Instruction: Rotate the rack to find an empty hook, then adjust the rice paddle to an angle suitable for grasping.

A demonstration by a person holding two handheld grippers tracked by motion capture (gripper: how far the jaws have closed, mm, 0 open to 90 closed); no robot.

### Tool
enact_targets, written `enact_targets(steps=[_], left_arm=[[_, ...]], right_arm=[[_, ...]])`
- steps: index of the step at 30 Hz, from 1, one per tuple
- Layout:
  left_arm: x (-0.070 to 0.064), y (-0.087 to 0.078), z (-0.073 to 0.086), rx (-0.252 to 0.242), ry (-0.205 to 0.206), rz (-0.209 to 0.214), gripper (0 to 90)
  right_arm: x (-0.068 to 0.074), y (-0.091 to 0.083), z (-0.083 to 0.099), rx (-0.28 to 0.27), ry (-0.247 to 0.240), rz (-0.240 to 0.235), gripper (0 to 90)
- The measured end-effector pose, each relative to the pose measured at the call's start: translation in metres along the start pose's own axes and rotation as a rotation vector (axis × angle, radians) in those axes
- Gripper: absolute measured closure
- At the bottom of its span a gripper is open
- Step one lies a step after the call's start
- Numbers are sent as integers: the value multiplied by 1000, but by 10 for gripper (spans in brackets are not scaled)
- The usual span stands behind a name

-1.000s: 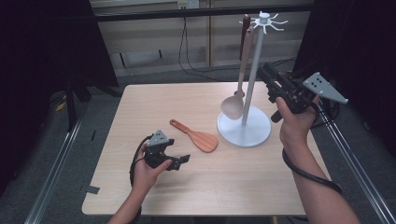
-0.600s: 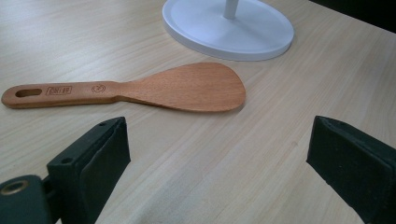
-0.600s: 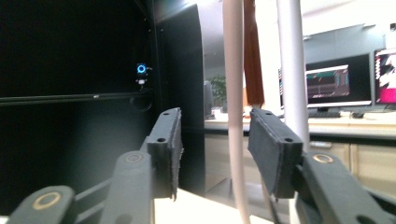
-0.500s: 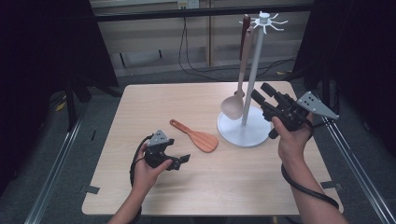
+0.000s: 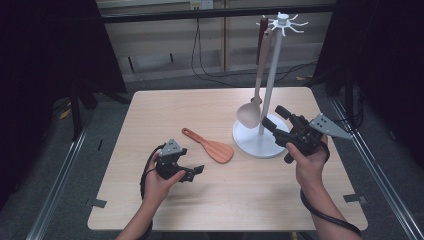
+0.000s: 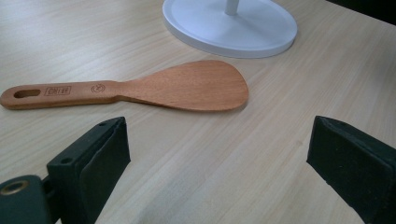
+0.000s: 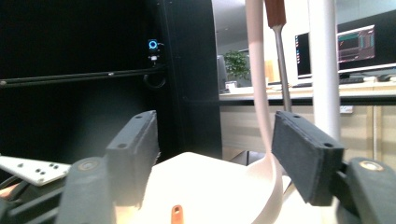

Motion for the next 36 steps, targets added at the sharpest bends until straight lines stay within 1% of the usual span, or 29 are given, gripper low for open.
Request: enact_targets(steps=[1,2,3,5,6,9,11,13,14,16,17,19,20,21,24,25,26,28,29,30,32,33,34,35,36], left_arm=[[0,1,-1,6,8,-4,56],[0,2,-1,5,2,1,56],[1,4,-1,6,1,2,54],[2,7,0,14,-4,-7,49],[3,9,0,17,-4,-7,49],[6,11,2,25,-13,-15,49],[8,12,3,24,-21,-25,46],[11,13,3,26,-20,-27,43],[12,14,3,27,-23,-26,41],[13,15,2,32,-31,-33,39],[14,18,2,34,-30,-31,39],[15,21,1,38,-26,-33,39],[16,23,1,43,-32,-40,39],[16,25,0,43,-33,-34,39],[18,32,0,44,-34,-44,48],[19,34,-1,41,-40,-47,52],[19,35,-1,39,-40,-43,60],[19,38,-2,43,-31,-47,82],[18,39,-3,40,-26,-61,99],[19,41,-4,41,-23,-56,110],[20,44,-6,36,-23,-60,149],[20,46,-7,39,-9,-82,162],[21,47,-8,46,0,-80,191],[21,49,-9,43,1,-73,247],[21,51,-9,38,8,-78,301]], right_arm=[[1,-1,3,1,10,-9,285],[2,-1,4,7,13,-6,279],[2,-2,6,21,2,-8,271],[3,-4,9,31,4,-12,251],[3,-5,11,33,-2,-11,246],[4,-9,15,53,2,2,229],[5,-10,19,64,10,-1,209],[6,-11,23,77,3,1,192],[7,-12,25,86,8,-1,177],[9,-13,29,107,6,-3,171],[9,-13,31,110,-4,-7,168],[10,-14,35,130,-7,-12,156],[10,-14,35,137,-18,-13,153],[10,-14,35,138,-14,-11,148],[10,-15,36,138,-6,-11,143],[10,-15,37,140,-6,-9,142],[10,-16,38,148,-14,-8,139],[10,-17,38,147,-9,-10,138],[10,-18,38,149,-7,-7,135],[10,-18,39,152,-5,-10,132],[10,-18,41,158,-6,-11,130],[10,-18,41,159,-6,-12,128],[11,-18,42,161,1,-10,128],[11,-18,43,166,-10,-12,128],[11,-17,43,169,-13,-11,128]])
Point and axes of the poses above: each handheld gripper's, and its own axes: y roughly forward along the jaws, z roughly out of its underside, x roughly to its left, the point moved 2 cm from there along y, roughly forward along the jaws, and after that the axes turned 9 degrees about -y, right-handed, at the moved point
